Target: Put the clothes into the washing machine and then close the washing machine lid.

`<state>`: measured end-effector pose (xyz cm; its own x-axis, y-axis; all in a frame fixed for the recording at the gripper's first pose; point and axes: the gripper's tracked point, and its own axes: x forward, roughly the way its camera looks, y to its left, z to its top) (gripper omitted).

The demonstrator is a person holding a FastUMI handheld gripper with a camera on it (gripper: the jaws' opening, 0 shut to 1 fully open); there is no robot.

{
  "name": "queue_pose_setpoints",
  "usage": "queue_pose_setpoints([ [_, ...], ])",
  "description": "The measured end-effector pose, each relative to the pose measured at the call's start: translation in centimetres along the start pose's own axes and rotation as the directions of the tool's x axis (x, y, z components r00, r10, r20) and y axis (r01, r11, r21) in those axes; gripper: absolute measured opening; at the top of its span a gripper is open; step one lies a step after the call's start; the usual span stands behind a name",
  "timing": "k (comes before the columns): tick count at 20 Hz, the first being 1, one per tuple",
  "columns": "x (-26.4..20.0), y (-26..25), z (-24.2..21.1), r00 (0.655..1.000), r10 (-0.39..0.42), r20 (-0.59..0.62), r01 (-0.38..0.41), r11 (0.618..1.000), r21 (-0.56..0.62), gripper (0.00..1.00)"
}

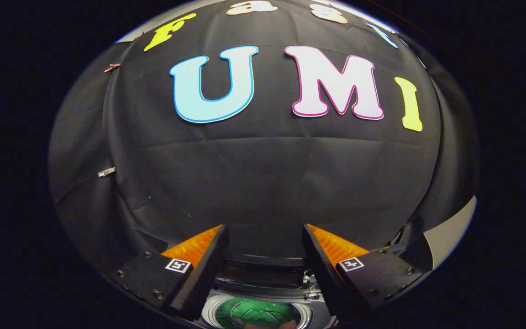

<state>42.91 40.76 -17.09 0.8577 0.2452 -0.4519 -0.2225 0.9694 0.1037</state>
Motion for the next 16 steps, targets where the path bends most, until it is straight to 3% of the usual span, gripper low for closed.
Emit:
queue_pose_setpoints([
  [16, -7.4, 1.5, -4.1, 0.995, 0.090, 0.052, -0.089, 0.996, -0.023, 1.00],
])
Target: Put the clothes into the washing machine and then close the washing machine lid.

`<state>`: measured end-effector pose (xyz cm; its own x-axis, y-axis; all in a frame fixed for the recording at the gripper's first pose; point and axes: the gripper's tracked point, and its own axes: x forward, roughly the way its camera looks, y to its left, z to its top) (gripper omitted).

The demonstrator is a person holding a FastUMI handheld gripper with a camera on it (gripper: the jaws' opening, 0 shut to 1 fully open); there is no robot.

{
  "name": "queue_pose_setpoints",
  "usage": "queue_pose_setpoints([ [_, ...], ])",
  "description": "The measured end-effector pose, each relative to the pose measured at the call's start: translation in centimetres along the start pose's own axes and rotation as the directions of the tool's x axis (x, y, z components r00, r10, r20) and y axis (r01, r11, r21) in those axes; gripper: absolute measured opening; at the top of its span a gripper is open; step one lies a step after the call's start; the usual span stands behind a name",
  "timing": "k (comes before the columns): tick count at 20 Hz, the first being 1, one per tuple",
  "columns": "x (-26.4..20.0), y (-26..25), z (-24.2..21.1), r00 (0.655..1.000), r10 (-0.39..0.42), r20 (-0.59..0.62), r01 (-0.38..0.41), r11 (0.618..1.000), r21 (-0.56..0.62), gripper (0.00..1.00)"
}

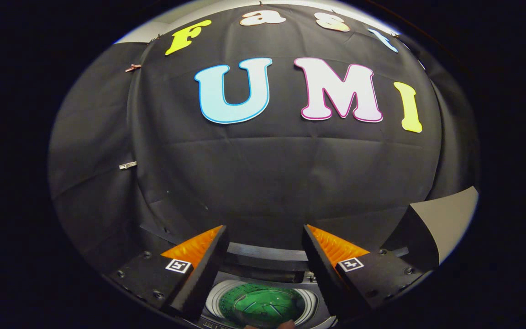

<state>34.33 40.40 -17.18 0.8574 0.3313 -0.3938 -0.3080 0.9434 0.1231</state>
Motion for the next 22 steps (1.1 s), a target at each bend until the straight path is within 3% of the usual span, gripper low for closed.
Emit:
queue_pose_setpoints([
  [12, -3.9, 1.2, -3.9, 0.999, 0.049, 0.007, -0.049, 0.999, 0.003, 1.00],
  [16, -5.1, 1.5, -7.9, 0.999, 0.021, -0.043, -0.026, 0.995, -0.101, 0.99],
  [22, -7.6, 3.4, -9.1, 0.999, 0.049, 0.007, -0.047, 0.991, -0.122, 0.99],
])
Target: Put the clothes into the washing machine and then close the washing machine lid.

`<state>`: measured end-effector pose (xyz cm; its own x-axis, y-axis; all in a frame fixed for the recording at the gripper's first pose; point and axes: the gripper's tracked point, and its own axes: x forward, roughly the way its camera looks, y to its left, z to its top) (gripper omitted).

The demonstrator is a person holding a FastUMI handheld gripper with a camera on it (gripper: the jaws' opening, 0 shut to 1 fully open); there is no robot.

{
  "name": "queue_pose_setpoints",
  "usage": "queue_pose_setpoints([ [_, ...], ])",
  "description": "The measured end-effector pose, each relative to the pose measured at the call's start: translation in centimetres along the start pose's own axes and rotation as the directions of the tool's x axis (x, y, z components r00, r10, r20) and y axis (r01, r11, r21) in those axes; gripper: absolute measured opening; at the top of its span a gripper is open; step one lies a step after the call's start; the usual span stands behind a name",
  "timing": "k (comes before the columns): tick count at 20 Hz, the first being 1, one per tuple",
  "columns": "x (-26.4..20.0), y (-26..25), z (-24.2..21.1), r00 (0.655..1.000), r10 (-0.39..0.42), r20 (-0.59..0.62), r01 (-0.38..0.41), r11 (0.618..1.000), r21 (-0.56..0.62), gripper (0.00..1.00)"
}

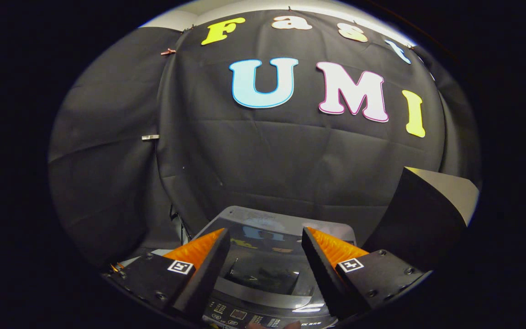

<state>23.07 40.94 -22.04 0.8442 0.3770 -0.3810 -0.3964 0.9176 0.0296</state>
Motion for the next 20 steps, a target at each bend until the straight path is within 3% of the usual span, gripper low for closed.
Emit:
queue_pose_setpoints([
  [9, -1.6, 0.4, 0.3, 0.999, 0.027, 0.018, -0.028, 0.997, 0.073, 0.99],
  [20, -9.0, -2.7, 6.7, 0.983, -0.082, 0.166, 0.072, 0.995, 0.067, 0.99],
])
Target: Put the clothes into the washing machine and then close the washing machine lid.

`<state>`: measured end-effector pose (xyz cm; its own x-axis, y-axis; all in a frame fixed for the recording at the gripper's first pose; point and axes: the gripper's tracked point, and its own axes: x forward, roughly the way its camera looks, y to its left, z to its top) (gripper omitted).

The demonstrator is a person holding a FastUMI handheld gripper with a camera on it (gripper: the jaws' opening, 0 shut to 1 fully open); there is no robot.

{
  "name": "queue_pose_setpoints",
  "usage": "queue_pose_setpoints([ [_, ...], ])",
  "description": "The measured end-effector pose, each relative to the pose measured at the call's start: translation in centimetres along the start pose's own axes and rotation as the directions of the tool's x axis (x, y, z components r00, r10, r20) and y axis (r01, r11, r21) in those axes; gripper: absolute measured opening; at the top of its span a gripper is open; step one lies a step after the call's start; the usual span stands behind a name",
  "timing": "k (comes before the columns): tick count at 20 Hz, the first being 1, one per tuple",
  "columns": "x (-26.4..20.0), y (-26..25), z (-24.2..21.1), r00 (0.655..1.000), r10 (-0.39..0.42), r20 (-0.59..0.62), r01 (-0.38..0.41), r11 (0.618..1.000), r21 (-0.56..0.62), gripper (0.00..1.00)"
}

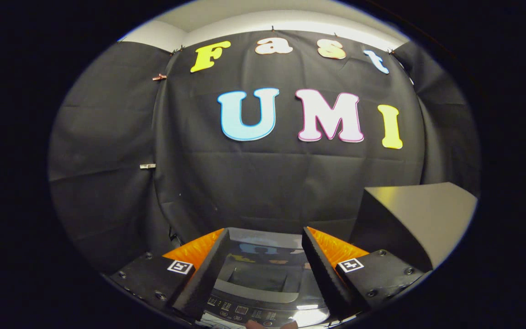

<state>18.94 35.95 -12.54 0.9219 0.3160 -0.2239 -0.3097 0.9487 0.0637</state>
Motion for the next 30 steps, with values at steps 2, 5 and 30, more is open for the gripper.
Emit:
queue_pose_setpoints([
  [2, -2.1, -0.8, 2.5, 0.998, -0.020, 0.051, 0.020, 1.000, 0.007, 0.99],
  [5, -4.9, -2.4, 4.4, 0.992, -0.054, 0.118, 0.054, 0.999, 0.011, 0.99],
  [30, -29.7, -13.4, 9.1, 0.930, -0.292, 0.224, 0.282, 0.956, 0.077, 0.98],
])
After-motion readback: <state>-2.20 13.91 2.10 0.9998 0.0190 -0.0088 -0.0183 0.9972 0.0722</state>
